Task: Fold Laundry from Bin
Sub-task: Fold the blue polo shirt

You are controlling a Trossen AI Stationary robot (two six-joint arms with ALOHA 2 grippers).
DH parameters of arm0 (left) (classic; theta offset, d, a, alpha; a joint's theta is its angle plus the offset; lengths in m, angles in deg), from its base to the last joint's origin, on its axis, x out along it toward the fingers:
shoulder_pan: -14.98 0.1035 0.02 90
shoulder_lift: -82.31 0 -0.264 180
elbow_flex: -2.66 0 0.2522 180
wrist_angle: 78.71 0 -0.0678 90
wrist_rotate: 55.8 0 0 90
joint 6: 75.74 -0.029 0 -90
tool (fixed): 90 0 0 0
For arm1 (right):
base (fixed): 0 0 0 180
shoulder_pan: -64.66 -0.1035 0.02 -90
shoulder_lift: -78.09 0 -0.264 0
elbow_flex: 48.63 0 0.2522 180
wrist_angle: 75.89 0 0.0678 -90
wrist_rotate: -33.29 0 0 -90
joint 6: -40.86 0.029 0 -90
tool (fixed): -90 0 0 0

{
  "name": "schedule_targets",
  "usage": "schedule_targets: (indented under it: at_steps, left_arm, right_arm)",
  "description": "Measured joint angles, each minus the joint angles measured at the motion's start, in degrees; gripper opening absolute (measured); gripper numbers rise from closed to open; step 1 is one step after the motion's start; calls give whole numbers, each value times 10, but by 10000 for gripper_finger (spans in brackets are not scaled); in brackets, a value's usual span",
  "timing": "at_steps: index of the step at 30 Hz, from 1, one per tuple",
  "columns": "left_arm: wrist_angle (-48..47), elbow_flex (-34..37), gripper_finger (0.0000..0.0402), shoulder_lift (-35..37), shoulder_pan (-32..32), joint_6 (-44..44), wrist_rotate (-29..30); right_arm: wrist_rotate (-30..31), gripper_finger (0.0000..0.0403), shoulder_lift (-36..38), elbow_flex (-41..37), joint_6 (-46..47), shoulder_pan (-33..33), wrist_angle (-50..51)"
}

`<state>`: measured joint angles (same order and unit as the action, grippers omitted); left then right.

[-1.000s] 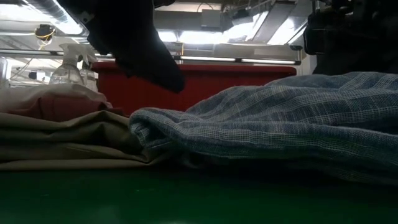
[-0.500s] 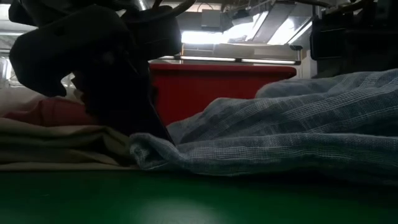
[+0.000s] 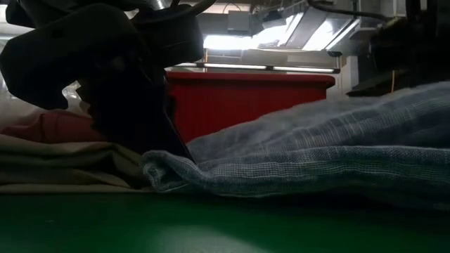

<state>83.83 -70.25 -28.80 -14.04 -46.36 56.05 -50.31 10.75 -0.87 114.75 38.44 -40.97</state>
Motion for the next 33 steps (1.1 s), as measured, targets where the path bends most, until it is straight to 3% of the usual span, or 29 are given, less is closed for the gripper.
schedule_targets:
  at_steps: [6,20,28,33]
  left_arm:
    - [0,1,97,0,0,0,-1]
    - [3,3,97,12,0,-8,-10]
    - [3,3,97,28,-1,-30,-11]
    - [5,3,97,30,-1,-30,-12]
  right_arm:
    - [-30,9,6,0,31,0,89]
    - [-57,14,6,0,28,0,82]
    - [-62,106,5,0,28,0,85]
    - [-124,155,5,1,28,-1,82]
